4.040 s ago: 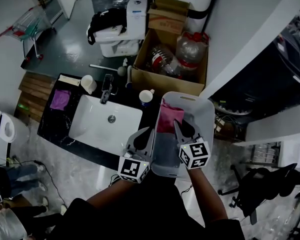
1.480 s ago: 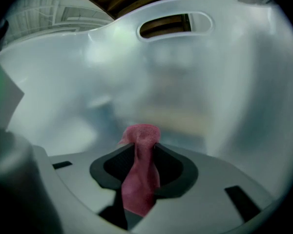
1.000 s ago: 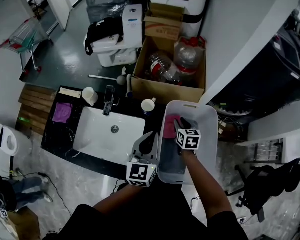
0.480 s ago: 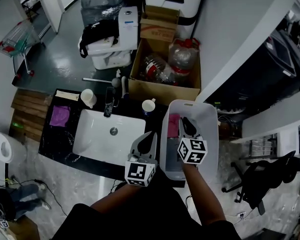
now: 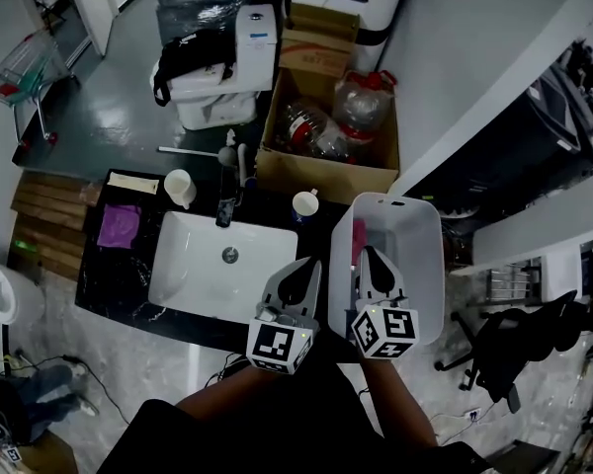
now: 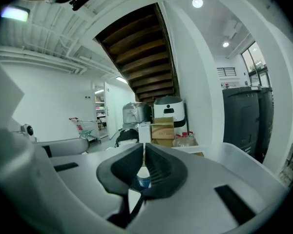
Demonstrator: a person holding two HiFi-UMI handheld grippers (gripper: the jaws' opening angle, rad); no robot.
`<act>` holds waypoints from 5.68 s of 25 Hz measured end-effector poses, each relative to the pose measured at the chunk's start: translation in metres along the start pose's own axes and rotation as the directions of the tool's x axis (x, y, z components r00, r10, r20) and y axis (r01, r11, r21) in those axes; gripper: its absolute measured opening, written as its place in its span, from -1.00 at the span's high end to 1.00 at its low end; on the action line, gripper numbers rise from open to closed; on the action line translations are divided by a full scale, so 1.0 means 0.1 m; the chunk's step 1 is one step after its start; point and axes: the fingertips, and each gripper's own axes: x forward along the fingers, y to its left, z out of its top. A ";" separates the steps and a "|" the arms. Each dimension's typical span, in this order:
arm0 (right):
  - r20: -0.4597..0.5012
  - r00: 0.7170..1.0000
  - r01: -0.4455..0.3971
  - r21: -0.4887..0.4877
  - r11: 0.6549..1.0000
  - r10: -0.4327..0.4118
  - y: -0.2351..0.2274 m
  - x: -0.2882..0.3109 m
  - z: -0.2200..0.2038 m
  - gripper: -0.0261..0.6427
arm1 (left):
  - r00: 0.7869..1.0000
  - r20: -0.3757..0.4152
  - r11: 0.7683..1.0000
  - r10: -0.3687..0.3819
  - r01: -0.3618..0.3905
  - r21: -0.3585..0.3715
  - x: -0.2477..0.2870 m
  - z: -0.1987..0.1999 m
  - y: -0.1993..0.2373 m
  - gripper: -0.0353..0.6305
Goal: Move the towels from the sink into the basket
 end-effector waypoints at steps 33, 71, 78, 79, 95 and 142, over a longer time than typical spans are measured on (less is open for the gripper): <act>0.117 0.964 -0.226 -0.128 0.966 0.241 1.69 -0.13 -0.04 0.86 | 0.985 0.078 0.983 0.155 -0.161 0.086 -0.89 0.23 0.84 0.86; -0.049 0.740 -0.664 -0.211 0.717 0.671 3.15 -1.25 -0.86 0.86 | 0.756 0.124 0.750 0.642 -0.653 0.099 -3.24 -0.02 0.76 0.85; -0.069 0.713 -0.694 -0.212 0.688 0.698 4.15 -1.26 -0.99 0.86 | 0.750 0.125 0.746 0.649 -0.660 0.089 -3.95 0.10 1.42 0.85; -0.067 0.717 -0.690 -0.208 0.693 0.694 4.28 -1.23 -0.99 0.86 | 0.755 0.127 0.750 0.644 -0.655 0.093 -4.04 0.13 1.52 0.85; -0.138 0.770 -0.637 -0.218 0.739 0.623 5.61 -0.63 -1.33 0.86 | 0.816 0.075 0.817 0.573 -0.576 0.027 -4.78 0.05 2.82 0.85; -0.628 0.623 -0.702 -0.187 0.687 0.466 6.06 3.36 -3.06 0.00 | 0.830 -0.139 0.839 0.540 -0.544 0.005 -3.13 -0.09 5.36 0.86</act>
